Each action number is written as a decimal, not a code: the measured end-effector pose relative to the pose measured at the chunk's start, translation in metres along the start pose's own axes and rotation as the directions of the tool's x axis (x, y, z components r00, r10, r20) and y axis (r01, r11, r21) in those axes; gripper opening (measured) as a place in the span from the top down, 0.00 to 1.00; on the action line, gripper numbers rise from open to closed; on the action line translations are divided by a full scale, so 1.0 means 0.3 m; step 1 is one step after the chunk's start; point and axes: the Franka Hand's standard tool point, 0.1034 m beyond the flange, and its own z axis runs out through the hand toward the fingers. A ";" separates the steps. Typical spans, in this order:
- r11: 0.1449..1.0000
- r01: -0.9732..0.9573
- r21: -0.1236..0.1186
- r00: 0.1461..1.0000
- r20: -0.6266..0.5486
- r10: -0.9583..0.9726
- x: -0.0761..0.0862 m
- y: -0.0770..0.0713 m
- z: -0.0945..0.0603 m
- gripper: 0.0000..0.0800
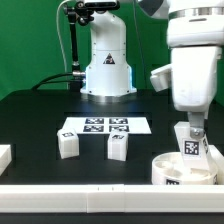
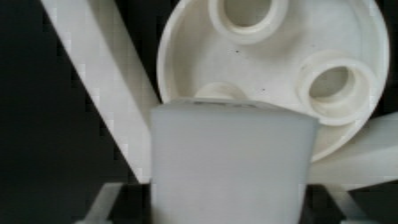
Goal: Assemble stool
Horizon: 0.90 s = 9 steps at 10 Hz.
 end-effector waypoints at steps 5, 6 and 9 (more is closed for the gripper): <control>0.752 -0.658 0.041 0.753 -0.001 0.659 0.023 -0.009 0.005 0.57; 0.696 -0.717 0.045 0.696 -0.012 0.718 0.029 -0.005 0.006 0.57; 0.546 -0.836 0.061 0.547 -0.002 0.837 0.036 -0.010 0.006 0.57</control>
Offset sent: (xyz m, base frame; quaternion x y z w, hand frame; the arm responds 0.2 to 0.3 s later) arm -0.0056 0.0040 -0.0133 0.0540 -0.0577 0.4274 0.9006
